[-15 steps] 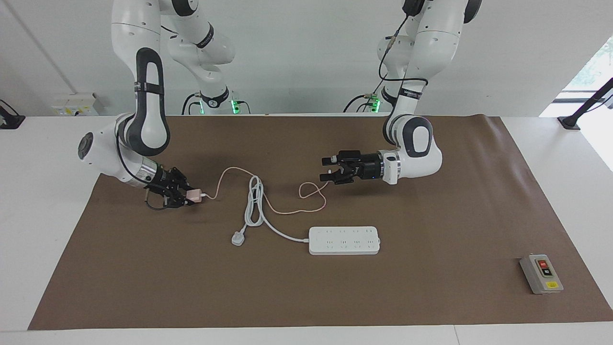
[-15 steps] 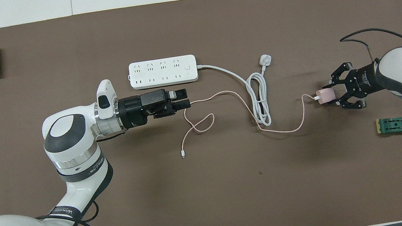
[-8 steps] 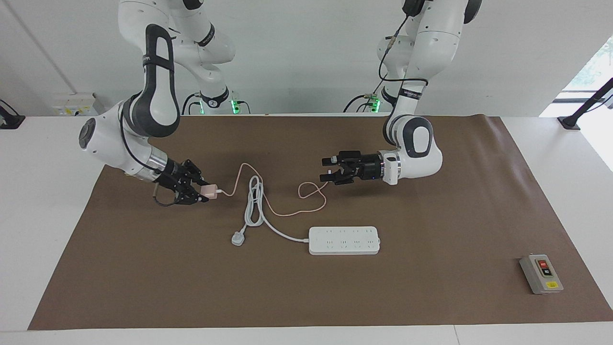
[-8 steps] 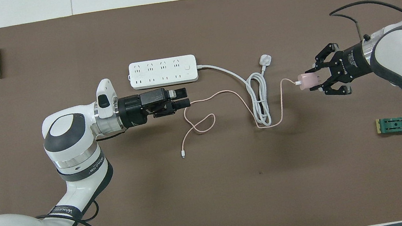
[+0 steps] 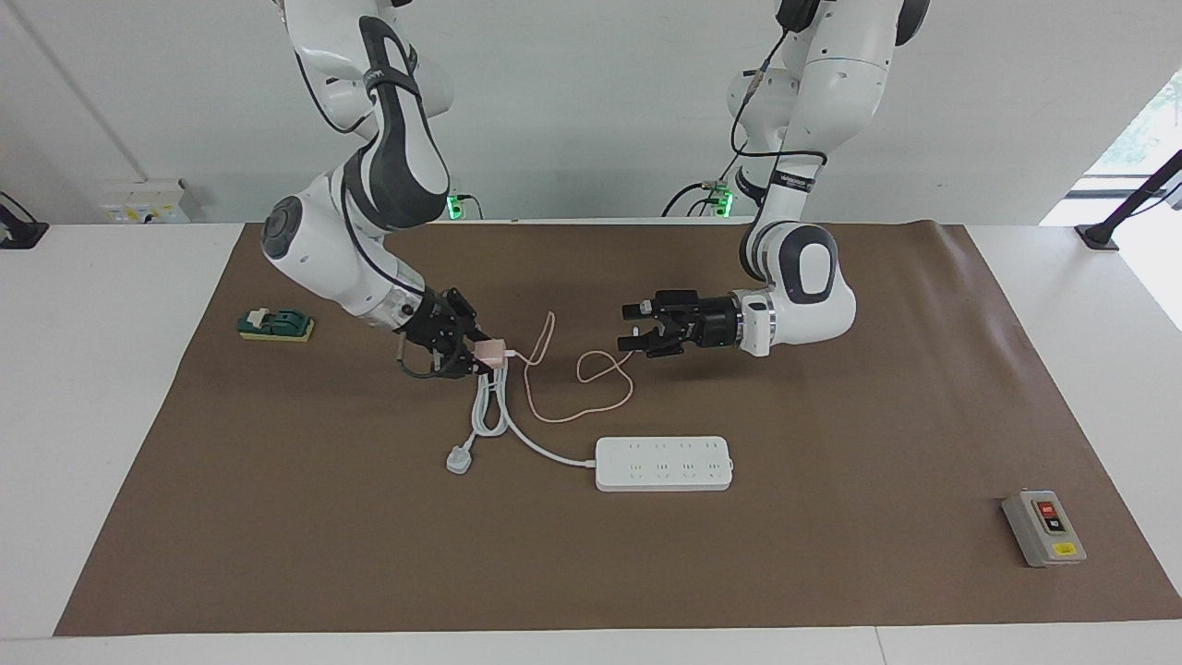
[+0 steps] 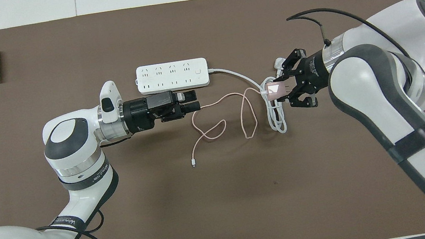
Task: Plug charger into power strip
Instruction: 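Carry the pink charger with the right gripper toward the power strip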
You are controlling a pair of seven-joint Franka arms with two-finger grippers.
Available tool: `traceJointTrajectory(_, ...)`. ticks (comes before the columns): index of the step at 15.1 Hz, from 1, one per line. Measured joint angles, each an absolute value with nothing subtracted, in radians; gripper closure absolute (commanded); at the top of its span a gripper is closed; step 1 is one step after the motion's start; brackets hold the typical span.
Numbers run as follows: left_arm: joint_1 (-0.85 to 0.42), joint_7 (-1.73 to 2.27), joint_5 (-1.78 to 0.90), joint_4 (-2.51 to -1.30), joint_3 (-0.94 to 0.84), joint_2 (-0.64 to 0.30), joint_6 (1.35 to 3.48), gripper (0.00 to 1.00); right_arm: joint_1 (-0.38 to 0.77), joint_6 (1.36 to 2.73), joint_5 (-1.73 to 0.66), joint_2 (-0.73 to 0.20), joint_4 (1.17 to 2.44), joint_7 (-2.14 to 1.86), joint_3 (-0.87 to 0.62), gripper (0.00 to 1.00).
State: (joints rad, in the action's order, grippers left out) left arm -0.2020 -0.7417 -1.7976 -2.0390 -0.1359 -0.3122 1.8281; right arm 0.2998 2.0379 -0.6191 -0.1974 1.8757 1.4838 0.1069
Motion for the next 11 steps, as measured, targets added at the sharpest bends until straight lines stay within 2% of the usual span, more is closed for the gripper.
traceJointTrajectory(6, -0.202, -0.743, -1.798, -2.02, -0.135, -0.352, 1.832, 0.0, 0.396, 2.055, -0.619, -0.198, 1.8, 1.638, 0.107, 0.91)
traceJointTrajectory(11, -0.214, -0.743, -1.798, -1.99, -0.139, -0.359, 1.886, 0.0, 0.462, 2.072, -0.619, -0.204, 1.79, 1.681, 0.107, 0.91)
